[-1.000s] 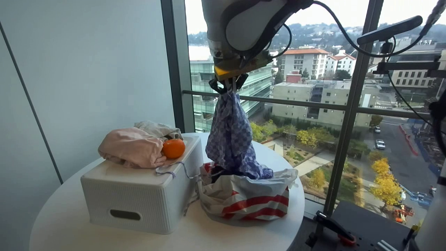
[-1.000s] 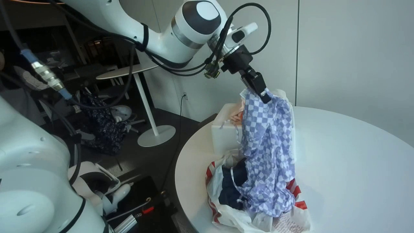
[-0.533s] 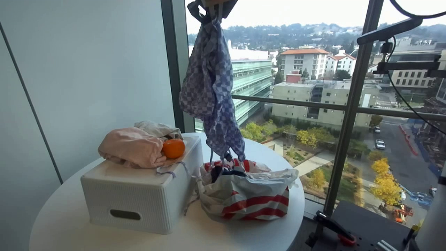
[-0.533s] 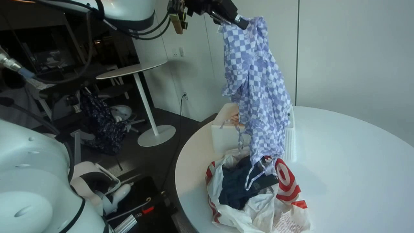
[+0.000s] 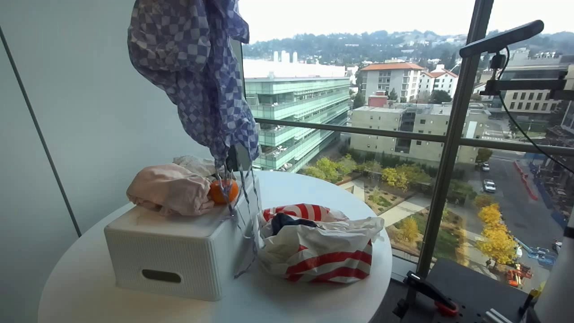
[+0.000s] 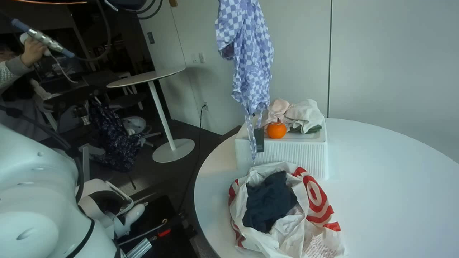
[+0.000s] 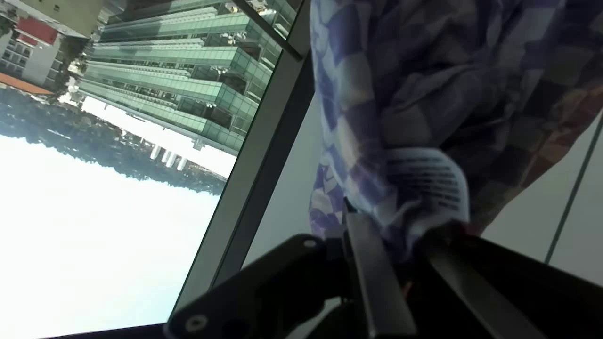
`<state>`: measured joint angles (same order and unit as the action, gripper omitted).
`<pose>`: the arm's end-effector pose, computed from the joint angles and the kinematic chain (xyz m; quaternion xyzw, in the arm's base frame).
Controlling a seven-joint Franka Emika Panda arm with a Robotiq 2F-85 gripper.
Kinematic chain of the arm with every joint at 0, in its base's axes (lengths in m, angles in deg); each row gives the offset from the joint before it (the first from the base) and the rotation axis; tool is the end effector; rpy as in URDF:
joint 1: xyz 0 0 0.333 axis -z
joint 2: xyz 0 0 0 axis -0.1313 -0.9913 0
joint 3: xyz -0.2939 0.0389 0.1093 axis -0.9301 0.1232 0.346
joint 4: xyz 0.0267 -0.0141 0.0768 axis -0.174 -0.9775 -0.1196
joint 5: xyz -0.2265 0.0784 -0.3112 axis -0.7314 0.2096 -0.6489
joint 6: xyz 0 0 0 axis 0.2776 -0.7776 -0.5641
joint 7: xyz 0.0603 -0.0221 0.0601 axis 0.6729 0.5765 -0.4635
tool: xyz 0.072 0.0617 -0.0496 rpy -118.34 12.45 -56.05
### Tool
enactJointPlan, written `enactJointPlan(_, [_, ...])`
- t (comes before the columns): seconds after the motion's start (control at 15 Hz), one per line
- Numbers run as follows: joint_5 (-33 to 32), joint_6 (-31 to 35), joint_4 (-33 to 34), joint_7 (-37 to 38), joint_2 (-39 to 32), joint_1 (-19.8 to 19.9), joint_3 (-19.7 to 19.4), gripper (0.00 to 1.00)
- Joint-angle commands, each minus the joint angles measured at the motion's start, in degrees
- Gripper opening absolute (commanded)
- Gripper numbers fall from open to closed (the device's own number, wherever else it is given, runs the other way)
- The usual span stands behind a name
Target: Take the clothing off of the carrier bag
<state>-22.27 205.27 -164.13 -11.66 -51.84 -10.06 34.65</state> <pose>0.4326 0.2536 0.7475 0.8000 -0.0365 0.5362 0.2667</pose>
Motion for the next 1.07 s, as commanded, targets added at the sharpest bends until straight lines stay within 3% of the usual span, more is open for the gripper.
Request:
enactJointPlan(0.0, [-10.64, -6.47, 13.84, 2.08, -13.07, -2.69, 4.27, 0.02])
enactJointPlan(0.07, [-13.81, -8.18, 16.38, 2.32, -16.58, -4.14, 4.78, 0.02])
enactJointPlan(0.13, [-15.7, -9.49, 19.18, 1.95, -19.78, -1.95, 8.22, 0.02])
enactJointPlan(0.2, [-18.26, -11.08, 20.81, 1.81, -23.05, -7.43, 4.58, 0.02])
enactJointPlan(0.4, [-21.69, -12.41, 26.94, -0.4, -32.85, -13.15, 0.83, 0.02])
enactJointPlan(0.73, [-16.32, -7.95, 29.23, -6.7, -40.5, -16.73, -7.29, 0.03])
enactJointPlan(1.0, [-7.98, -10.57, 24.96, -12.65, -38.33, -16.17, -10.3, 0.02])
